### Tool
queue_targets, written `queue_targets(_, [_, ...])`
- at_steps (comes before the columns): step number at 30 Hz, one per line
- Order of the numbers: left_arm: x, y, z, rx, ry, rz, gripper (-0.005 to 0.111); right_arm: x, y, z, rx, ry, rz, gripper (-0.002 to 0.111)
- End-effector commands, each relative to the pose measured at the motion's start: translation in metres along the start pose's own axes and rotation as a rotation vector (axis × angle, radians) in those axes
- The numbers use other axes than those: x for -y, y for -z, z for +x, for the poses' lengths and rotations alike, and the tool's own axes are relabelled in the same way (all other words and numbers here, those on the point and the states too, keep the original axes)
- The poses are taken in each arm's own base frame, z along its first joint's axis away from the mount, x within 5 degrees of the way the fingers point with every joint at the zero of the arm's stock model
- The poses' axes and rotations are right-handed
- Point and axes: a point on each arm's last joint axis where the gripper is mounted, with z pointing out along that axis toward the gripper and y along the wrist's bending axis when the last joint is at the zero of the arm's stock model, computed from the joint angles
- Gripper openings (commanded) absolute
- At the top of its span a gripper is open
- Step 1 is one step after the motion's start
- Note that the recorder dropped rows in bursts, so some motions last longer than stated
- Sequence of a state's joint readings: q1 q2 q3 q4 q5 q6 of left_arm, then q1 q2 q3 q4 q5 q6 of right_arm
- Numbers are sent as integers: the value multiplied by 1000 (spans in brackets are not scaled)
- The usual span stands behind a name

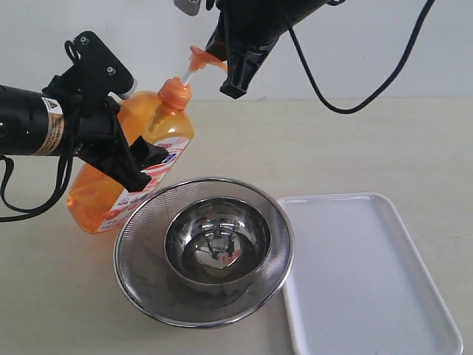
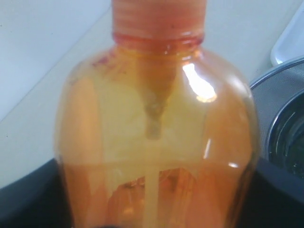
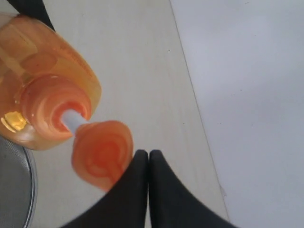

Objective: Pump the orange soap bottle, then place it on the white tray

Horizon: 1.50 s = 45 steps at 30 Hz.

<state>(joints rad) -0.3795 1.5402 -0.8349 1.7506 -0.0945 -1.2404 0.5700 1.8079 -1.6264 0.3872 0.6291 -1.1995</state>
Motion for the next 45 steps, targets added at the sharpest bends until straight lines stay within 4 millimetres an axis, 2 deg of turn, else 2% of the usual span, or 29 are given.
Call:
queue_targets(1, [-5,4,-7,19,-2,-34,5,-3,7,0,-20,-9,-50,0])
queue_targets(17, [-5,4,-7,19,-2,-34,5,-10,8,4,-67,-1,-124,0])
queue_targets(24, [-5,4,-7,19,-2,-34,5,6,12,14,-184,-39,56,0])
queue_targets(34, [-8,5,-9,18,-25,-62,5,17,35,6,-173,4,166,0])
queue_targets(37, [-9,5,-10,18,-134,-62,5,18,41,3,-164,6,177,0])
queue_targets(42, [-17,-3,-25,87,-127,-7,5,19,42,2,-151,2,190,0])
queue_targets(45, [-35,-14,-30,163,-56,2,5,18,42,2,-153,0,187,0])
